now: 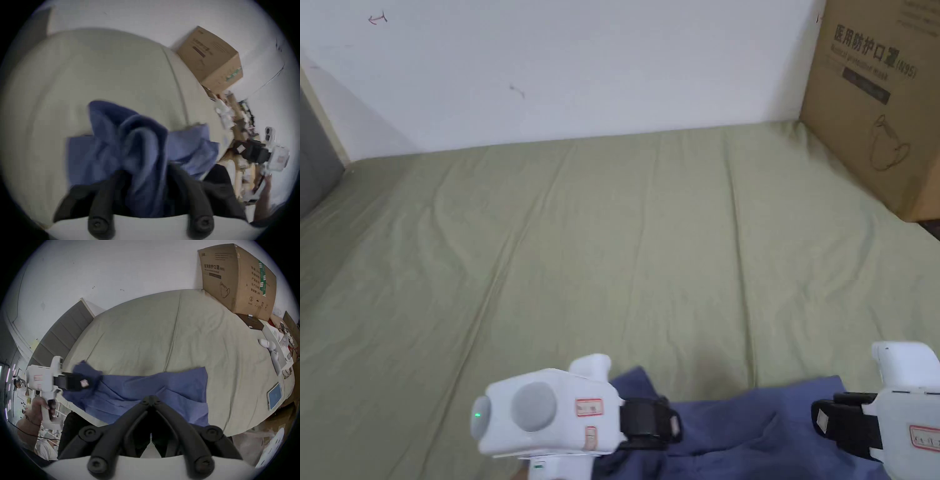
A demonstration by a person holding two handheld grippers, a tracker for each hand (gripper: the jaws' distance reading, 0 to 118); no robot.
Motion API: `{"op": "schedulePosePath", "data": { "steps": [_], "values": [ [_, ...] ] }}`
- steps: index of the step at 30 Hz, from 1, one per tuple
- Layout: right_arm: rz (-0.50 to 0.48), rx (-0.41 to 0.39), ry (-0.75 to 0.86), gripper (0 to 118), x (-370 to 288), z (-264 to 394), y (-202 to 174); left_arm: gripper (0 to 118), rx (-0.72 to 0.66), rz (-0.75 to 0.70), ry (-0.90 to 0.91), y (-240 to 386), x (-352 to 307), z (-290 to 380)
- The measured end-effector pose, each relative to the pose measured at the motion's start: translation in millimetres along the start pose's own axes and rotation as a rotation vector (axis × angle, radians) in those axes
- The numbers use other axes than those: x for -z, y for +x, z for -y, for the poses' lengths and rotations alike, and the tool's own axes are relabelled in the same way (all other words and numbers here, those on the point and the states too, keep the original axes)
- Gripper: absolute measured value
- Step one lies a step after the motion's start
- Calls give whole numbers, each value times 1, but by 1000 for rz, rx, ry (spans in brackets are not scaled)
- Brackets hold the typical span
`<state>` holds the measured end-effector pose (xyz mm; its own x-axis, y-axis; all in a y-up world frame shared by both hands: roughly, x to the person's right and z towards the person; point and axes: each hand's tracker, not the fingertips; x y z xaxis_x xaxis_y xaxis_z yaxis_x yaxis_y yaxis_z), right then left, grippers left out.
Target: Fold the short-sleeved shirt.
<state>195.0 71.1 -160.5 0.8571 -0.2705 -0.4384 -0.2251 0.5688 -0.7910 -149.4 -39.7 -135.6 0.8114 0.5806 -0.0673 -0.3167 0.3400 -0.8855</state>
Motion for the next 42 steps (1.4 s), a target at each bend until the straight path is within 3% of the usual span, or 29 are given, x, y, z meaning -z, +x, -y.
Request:
{"op": "schedulePosePath", "data": {
  "steps": [1,2,11,12,13,15,20,23,26,31,35,38,39,42],
  "values": [
    [2,2,1,0,-1,1,2,95,-7,-1,3,3,6,1],
    [2,5,2,0,-1,2,3,107,-10,-9,18,4,10,1],
    [3,22,11,0,5,0,9,106,70,-56,177,-17,-66,7],
    [-1,25,14,0,6,-2,10,98,59,-68,174,-21,-68,9],
    [-4,27,15,0,7,-4,10,71,46,-83,161,-24,-67,9],
    [-9,29,16,0,9,-7,9,1,4,-36,106,-35,-56,15],
    [-18,27,12,0,10,-6,6,1,-40,109,-40,-30,8,23],
    [-10,29,-2,0,11,-4,6,1,-11,77,-174,-17,54,30],
    [-2,33,9,0,7,-1,7,1,-96,232,-146,-8,63,34],
    [-1,38,11,0,5,-1,8,1,-82,301,-33,-21,20,32],
    [2,30,14,0,5,-4,6,1,-128,302,114,-80,-57,32],
    [-9,27,12,0,11,-4,3,3,-268,392,197,-141,-106,41],
    [-10,24,9,0,14,-5,2,11,-307,380,209,-156,-116,44],
    [-2,32,-8,0,21,-7,0,88,-323,334,233,-180,-131,54]
  ]
}}
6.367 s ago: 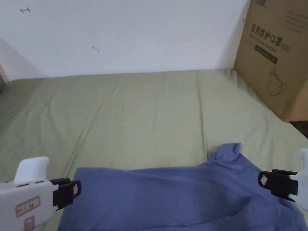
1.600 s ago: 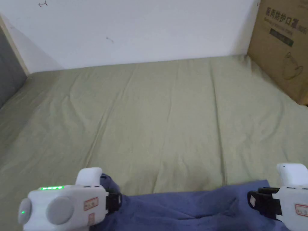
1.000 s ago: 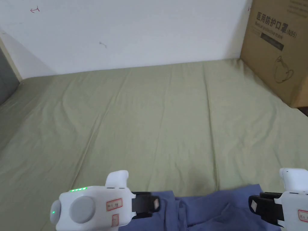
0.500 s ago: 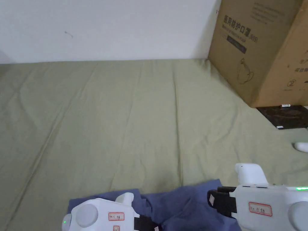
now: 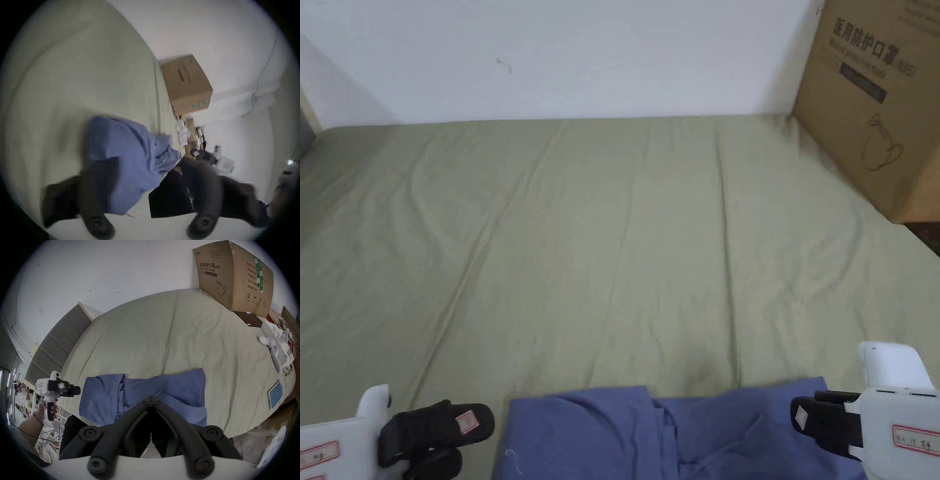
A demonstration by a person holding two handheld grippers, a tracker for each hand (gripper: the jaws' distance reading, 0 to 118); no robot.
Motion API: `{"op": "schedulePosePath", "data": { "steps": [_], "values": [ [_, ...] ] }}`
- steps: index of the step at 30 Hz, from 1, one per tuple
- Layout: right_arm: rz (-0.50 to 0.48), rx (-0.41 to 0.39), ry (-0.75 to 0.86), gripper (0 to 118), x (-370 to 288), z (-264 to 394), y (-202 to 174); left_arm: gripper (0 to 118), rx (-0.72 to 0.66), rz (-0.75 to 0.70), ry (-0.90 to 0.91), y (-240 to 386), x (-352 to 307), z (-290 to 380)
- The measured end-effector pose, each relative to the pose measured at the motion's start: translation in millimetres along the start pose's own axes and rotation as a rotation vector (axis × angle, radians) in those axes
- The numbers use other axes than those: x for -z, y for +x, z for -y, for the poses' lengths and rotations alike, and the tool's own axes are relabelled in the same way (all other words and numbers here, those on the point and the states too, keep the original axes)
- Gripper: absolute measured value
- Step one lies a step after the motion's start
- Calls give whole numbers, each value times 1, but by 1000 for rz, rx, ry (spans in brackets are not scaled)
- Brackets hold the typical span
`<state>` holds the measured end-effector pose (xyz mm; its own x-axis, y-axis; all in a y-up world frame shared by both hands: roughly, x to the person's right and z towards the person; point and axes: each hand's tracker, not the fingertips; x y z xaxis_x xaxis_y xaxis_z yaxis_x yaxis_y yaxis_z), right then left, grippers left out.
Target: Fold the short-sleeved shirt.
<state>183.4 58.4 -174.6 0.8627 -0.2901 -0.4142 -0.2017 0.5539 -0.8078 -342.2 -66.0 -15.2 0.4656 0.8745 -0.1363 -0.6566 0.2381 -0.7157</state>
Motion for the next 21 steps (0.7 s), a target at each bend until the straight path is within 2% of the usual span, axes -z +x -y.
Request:
{"op": "schedulePosePath", "data": {
  "steps": [1,2,6,10,15,16,17,18,19,20,21],
  "values": [
    [-5,5,-1,0,1,0,0,112,-18,4,22,-9,-2,-2],
    [-13,8,-2,0,1,-1,-1,118,-57,15,20,-17,1,-1],
    [10,-23,3,0,-1,-5,-6,118,-216,133,-66,-43,50,11],
    [28,-29,0,0,-6,-7,-4,118,-283,362,-139,-30,113,17],
    [36,-15,2,0,-7,-5,4,118,-158,283,-155,-39,131,13],
    [38,-11,-2,0,-6,-4,6,110,-139,226,-141,-43,128,12],
    [39,-5,-6,0,-5,-2,7,88,-137,107,-133,-50,125,13],
    [38,3,-9,0,-4,-1,9,45,-130,-66,-148,-60,123,15],
    [36,12,-12,0,-3,0,10,9,-204,133,-125,-62,123,19],
    [30,21,-17,0,-2,1,11,9,-204,134,-100,-51,120,16],
    [23,27,-20,0,-1,1,11,9,-123,13,-132,-41,120,14]
  ]
}}
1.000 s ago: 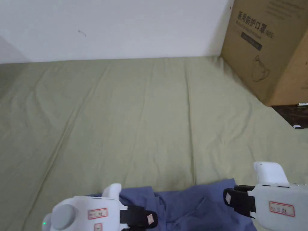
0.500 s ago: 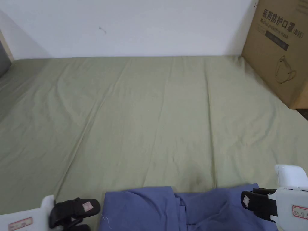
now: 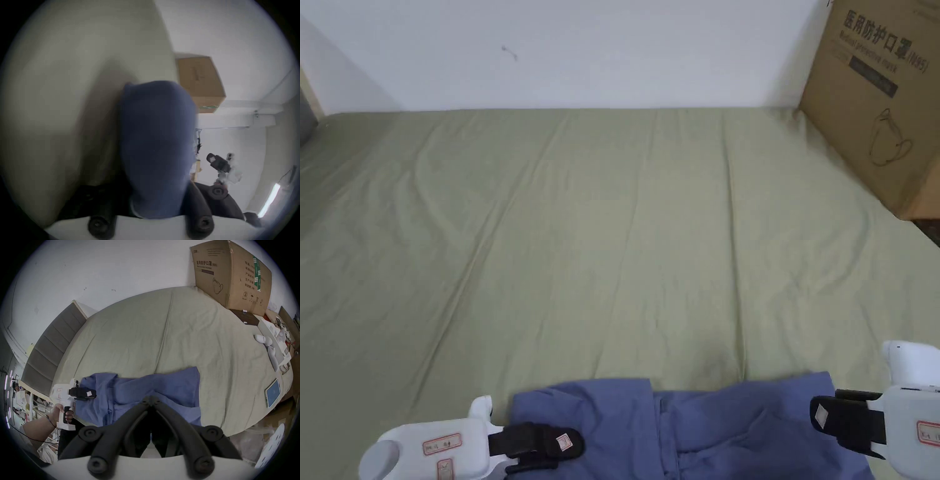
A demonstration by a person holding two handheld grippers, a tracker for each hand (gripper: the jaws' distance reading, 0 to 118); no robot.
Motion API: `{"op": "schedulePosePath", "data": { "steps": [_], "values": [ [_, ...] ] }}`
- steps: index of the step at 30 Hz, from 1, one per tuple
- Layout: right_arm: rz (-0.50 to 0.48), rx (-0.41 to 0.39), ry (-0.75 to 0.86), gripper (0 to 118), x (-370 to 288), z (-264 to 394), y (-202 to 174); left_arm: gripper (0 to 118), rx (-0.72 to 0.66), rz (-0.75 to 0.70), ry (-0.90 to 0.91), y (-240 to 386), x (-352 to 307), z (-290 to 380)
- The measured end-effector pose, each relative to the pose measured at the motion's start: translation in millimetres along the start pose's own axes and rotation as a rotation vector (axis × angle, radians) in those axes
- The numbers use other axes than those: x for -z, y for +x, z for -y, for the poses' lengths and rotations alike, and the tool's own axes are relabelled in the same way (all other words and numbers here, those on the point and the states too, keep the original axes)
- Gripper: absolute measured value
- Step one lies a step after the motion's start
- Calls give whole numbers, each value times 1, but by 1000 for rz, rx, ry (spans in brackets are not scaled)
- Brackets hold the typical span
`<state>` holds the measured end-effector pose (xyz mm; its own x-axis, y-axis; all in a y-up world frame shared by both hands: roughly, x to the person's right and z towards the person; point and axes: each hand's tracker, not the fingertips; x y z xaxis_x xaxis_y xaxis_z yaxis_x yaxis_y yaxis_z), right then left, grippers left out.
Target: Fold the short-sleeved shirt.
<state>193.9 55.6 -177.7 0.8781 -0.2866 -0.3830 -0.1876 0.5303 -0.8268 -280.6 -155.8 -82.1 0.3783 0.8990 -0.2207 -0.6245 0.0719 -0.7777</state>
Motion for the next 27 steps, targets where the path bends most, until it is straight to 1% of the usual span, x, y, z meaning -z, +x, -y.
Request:
{"op": "schedulePosePath", "data": {
  "steps": [2,4,6,7,10,11,12,14,15,18,19,21,23,24,25,26,27],
  "values": [
    [-8,0,-1,0,0,0,-1,10,101,-104,6,27,-7,5],
    [-11,-15,0,0,0,0,-3,10,205,-269,-1,57,-20,5],
    [-19,-27,10,0,-1,-1,-5,10,391,-452,67,89,-46,12],
    [-27,-27,14,0,-2,-1,-5,10,437,-534,101,99,-59,15],
    [-62,-20,20,0,-2,-2,-7,10,558,-905,199,129,-92,24],
    [-63,-16,19,0,-2,-2,-8,10,591,-1012,207,136,-98,28],
    [-66,-15,18,0,-2,-1,-9,10,611,-1070,210,143,-102,31],
    [-84,-22,17,0,-2,-1,-11,10,582,-982,200,155,-99,35],
    [-94,-29,18,0,-2,0,-13,10,532,-868,180,161,-92,36],
    [-94,-44,16,0,-2,2,-17,10,393,-611,115,173,-56,32],
    [-94,-47,16,0,-2,3,-18,10,366,-567,86,176,-40,31],
    [-100,-47,18,0,-5,5,-18,10,360,-471,16,182,3,31],
    [-105,-41,19,0,-9,7,-15,13,349,-453,-37,190,44,33],
    [-103,-39,19,0,-10,8,-13,19,368,-435,-77,193,64,35],
    [-99,-39,17,0,-11,9,-11,37,379,-409,-117,195,79,38],
    [-92,-42,14,0,-11,10,-9,59,394,-359,-155,199,95,41],
    [-80,-43,9,0,-11,11,-6,85,396,-311,-186,203,105,44]
  ]
}}
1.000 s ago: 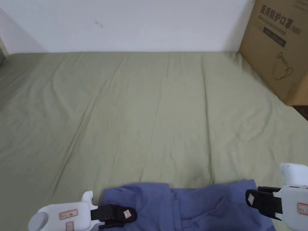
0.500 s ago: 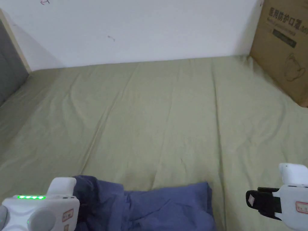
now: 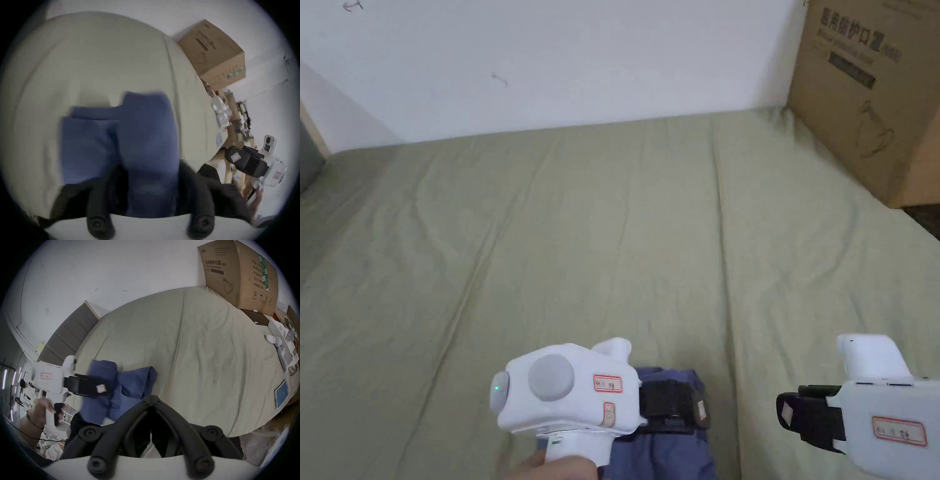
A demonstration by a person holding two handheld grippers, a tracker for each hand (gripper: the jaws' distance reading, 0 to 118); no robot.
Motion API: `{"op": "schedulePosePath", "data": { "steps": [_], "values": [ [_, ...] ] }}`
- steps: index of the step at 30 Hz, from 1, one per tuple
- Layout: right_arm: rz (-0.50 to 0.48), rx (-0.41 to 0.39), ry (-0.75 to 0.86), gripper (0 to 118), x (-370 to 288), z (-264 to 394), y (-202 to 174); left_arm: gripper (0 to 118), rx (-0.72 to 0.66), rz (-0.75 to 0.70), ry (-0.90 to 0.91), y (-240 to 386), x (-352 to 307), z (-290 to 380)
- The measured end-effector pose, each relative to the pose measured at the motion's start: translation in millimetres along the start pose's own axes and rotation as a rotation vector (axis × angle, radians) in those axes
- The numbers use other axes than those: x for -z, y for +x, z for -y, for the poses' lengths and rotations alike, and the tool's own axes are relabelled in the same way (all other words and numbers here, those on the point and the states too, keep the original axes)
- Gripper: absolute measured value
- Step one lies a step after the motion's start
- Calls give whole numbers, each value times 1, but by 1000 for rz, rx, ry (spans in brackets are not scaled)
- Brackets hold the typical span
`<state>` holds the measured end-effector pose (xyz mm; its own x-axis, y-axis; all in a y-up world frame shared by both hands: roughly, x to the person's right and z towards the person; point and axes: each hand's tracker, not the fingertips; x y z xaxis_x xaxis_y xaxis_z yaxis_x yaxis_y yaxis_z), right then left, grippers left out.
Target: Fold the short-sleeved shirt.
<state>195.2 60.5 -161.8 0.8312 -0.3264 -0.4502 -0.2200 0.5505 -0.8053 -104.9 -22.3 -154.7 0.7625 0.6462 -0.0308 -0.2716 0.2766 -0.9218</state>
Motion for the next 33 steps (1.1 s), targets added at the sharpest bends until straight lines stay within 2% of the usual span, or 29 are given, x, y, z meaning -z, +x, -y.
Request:
{"op": "schedulePosePath", "data": {
  "steps": [1,2,4,9,10,11,12,13,14,21,24,27,31,33],
  "values": [
    [9,2,-3,0,0,1,3,112,6,45,-6,6,4,0],
    [15,7,-3,0,0,1,6,118,5,82,12,10,3,-1],
    [18,30,-3,0,0,2,12,117,18,85,39,13,-6,-3],
    [14,69,5,0,4,0,21,117,70,-58,110,-10,-45,-5],
    [16,68,8,0,3,-1,21,114,74,-72,125,-15,-51,-3],
    [17,67,13,0,3,-2,22,104,73,-89,125,-20,-55,-3],
    [18,66,20,0,3,-3,22,82,74,-113,110,-24,-54,-1],
    [18,66,28,0,2,-3,22,32,84,-116,111,-27,-52,-2],
    [17,68,36,0,2,-4,23,0,81,-108,84,-30,-48,-2],
    [23,79,41,0,-1,-6,29,1,95,-90,-108,-22,32,-3],
    [33,86,37,0,-3,-3,33,1,40,-51,-157,-25,62,-4],
    [37,95,30,0,-3,-1,35,1,-31,50,-145,-19,67,-7],
    [37,102,27,0,-5,2,34,1,7,113,-73,-4,48,-2],
    [31,99,32,0,-7,1,31,1,34,125,26,2,24,1]
  ]
}}
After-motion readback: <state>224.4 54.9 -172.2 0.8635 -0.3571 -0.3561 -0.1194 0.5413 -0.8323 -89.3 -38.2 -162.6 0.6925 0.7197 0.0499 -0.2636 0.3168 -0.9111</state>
